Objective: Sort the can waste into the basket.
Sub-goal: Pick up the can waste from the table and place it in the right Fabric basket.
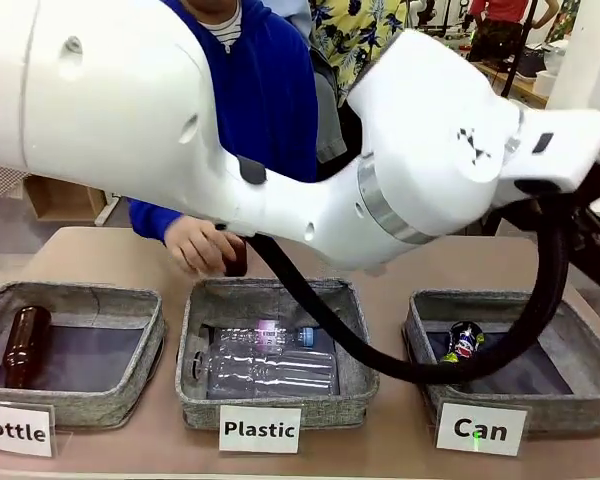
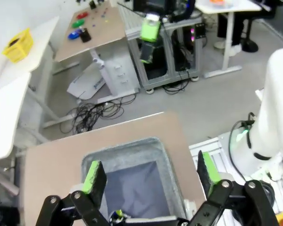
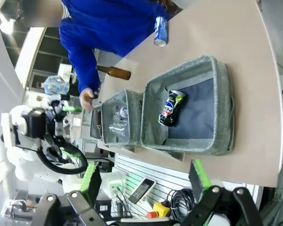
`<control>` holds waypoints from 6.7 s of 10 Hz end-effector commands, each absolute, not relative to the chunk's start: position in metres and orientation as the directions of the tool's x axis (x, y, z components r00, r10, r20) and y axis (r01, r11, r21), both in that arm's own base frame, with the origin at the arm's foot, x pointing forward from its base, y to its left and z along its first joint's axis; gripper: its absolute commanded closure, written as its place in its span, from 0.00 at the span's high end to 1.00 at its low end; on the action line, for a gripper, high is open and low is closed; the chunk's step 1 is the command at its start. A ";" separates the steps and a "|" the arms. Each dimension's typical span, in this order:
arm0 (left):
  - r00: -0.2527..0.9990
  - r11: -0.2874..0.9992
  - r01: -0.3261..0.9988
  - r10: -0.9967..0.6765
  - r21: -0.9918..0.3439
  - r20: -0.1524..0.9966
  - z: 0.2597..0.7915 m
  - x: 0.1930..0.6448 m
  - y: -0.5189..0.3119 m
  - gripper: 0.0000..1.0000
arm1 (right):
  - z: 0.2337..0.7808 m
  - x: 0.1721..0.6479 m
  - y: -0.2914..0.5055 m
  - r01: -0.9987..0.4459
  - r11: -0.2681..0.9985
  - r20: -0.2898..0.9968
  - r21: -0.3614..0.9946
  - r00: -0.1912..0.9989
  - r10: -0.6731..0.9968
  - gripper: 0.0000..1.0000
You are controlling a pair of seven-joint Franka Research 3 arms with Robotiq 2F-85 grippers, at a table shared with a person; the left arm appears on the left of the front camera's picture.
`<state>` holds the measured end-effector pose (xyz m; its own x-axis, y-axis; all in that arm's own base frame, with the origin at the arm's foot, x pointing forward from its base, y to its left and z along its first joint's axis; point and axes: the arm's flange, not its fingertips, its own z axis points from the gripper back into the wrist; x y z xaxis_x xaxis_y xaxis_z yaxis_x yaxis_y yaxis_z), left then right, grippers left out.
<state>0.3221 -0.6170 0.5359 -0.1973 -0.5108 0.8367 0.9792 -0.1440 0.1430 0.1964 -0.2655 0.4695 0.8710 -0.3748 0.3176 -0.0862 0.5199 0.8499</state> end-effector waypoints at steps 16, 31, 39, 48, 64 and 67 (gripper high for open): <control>0.836 0.311 0.438 0.205 -0.843 0.509 0.456 0.370 0.094 1.00 | 0.511 0.386 0.020 -0.168 0.328 0.265 0.930 0.924 -0.276 1.00; 0.818 0.370 0.458 0.180 -0.808 0.547 0.462 0.344 0.086 1.00 | 0.551 0.468 0.133 0.245 0.886 0.121 0.393 0.941 -0.315 1.00; 0.818 0.370 0.458 0.180 -0.808 0.547 0.462 0.344 0.086 1.00 | 0.518 0.512 0.150 0.209 0.903 0.331 0.376 0.880 -0.342 1.00; 0.672 0.510 0.433 0.367 -0.743 0.643 0.541 0.265 0.240 1.00 | 0.406 0.737 0.215 0.260 0.960 0.207 0.103 0.939 -0.276 1.00; 0.695 0.487 0.406 0.384 -0.773 0.608 0.511 0.270 0.258 1.00 | 0.307 0.779 0.210 0.249 0.968 -0.083 -0.036 0.964 -0.251 0.13; 0.736 0.549 0.407 0.277 -0.730 0.618 0.511 0.293 0.215 1.00 | 0.329 0.764 0.200 0.206 0.976 -0.097 0.077 0.975 -0.198 0.00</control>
